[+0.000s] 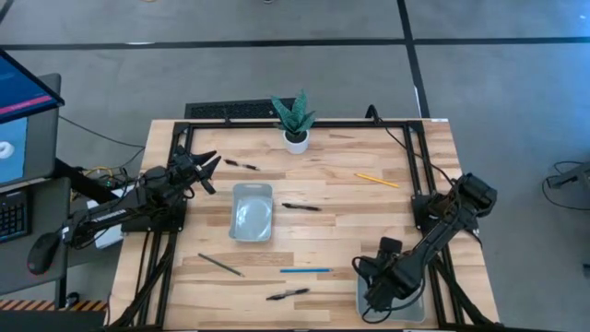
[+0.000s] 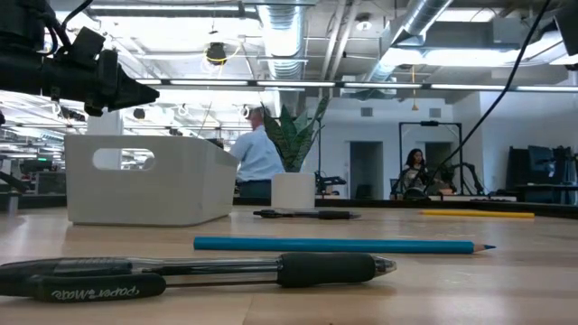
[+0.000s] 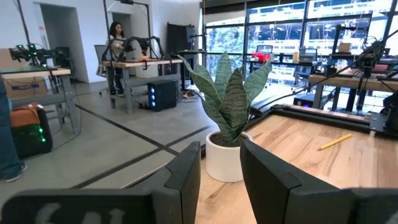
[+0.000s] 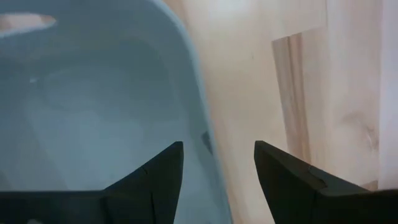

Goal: Sort pens & pencils
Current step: Move the bottom gray bin to the middle of the table

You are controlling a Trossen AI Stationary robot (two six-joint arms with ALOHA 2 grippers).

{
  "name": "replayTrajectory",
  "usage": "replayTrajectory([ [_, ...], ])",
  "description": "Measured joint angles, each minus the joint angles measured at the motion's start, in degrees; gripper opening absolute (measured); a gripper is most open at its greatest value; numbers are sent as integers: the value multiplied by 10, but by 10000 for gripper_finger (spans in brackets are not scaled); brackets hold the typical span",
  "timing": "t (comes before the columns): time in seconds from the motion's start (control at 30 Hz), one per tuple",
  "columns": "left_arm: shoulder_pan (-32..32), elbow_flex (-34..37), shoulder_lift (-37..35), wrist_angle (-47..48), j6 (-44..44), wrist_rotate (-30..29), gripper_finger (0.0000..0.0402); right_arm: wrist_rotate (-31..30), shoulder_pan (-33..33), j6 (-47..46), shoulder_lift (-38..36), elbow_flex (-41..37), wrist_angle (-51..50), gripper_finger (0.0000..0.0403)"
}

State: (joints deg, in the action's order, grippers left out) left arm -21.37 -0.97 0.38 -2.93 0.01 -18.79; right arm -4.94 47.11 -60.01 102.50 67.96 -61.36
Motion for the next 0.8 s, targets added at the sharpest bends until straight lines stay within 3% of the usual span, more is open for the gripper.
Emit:
replayTrajectory([
  [0.53, 0, 0, 0, 0, 0, 0, 103, -20, 0, 1, 0, 0, 44, 216],
  [0.8, 0, 0, 0, 0, 0, 0, 103, -19, 0, 0, 0, 0, 54, 152],
])
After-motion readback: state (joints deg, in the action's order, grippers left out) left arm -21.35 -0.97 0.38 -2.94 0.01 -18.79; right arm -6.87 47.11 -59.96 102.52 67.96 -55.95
